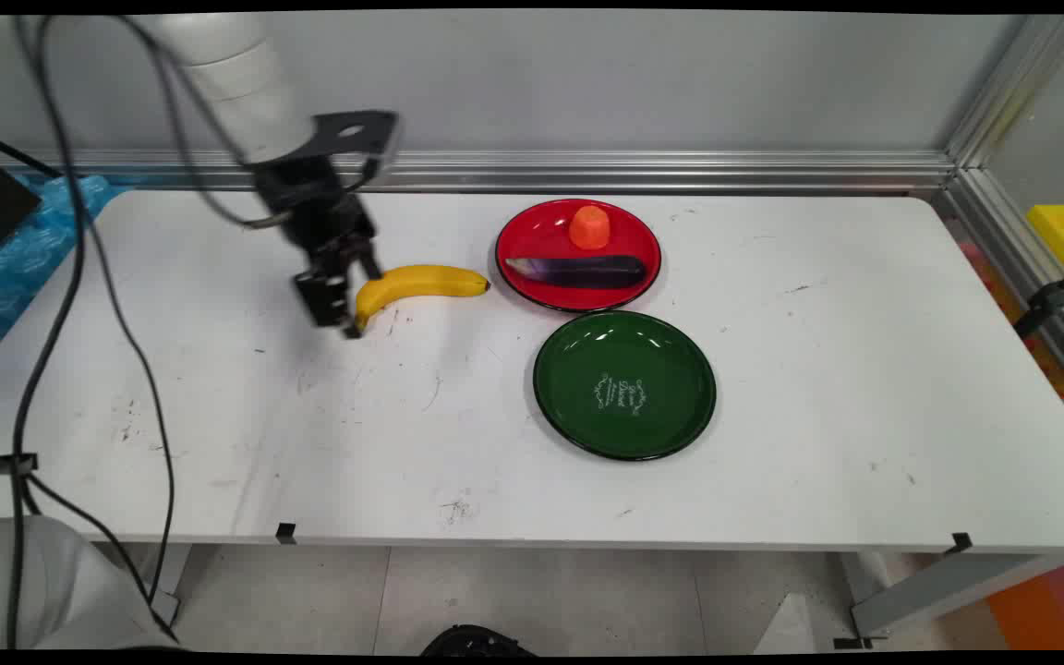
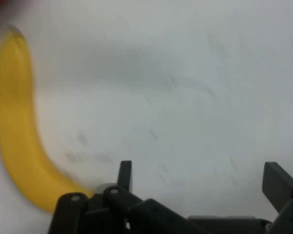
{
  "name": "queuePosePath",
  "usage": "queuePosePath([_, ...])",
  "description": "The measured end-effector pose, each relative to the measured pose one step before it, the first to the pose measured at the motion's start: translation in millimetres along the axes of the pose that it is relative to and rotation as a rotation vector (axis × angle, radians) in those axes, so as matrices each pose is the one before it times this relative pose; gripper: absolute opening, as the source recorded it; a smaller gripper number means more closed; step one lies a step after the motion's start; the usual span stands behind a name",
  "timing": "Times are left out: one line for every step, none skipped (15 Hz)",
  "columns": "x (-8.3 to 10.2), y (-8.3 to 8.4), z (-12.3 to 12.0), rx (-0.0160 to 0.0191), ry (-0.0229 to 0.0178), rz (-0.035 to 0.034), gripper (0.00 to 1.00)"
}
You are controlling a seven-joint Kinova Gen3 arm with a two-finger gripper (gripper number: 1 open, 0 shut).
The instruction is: Pick up the eggplant from the red plate
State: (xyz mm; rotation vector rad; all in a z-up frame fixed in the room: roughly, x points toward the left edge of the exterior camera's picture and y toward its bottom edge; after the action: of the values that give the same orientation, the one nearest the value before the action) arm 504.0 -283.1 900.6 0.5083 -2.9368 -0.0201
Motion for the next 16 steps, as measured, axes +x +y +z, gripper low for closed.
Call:
queuePosePath([13.32,-11.11,0.96,0.0141,0.02471,-0.00165,1.0])
queuePosePath([10.98,-9.74,0.85,0.01265,0.02152,-0.00256,1.0])
queuePosePath([12.23,-11.52,1.3,0.01529,0.02458,-0.00408,1.0])
queuePosePath([11.8,-11.48,1.98,0.01413,0.02398,-0.00342,1.0])
queuePosePath([9.59,-9.26,2.27,0.01067,0.0197,-0.00239,1.0])
queuePosePath([6.1,-6.33,2.18,0.00762,0.01284,-0.00138,1.0])
queuePosePath([7.93,-8.56,3.26,0.01004,0.01813,-0.00115,1.0])
queuePosePath([7.46,-9.31,4.74,0.00964,0.01933,-0.00099,1.0])
queuePosePath([7.19,-9.18,6.07,0.01042,0.0188,0.0016,1.0])
queuePosePath([4.98,-7.09,5.63,0.00866,0.01501,0.0018,1.0])
queuePosePath([4.95,-7.71,7.63,0.01043,0.01648,0.00338,1.0])
queuePosePath([4.29,-6.96,8.54,0.00853,0.01554,0.00204,1.0])
queuePosePath([3.53,-5.2,8.1,0.00616,0.01253,0.00204,1.0])
queuePosePath([3.46,-4.6,9.66,0.00376,0.01266,-0.00092,1.0])
queuePosePath([2.34,-3.65,10.18,0.00248,0.01071,-0.00294,1.0])
queuePosePath([1.35,-1.98,8.85,0.00052,0.00598,-0.00225,1.0])
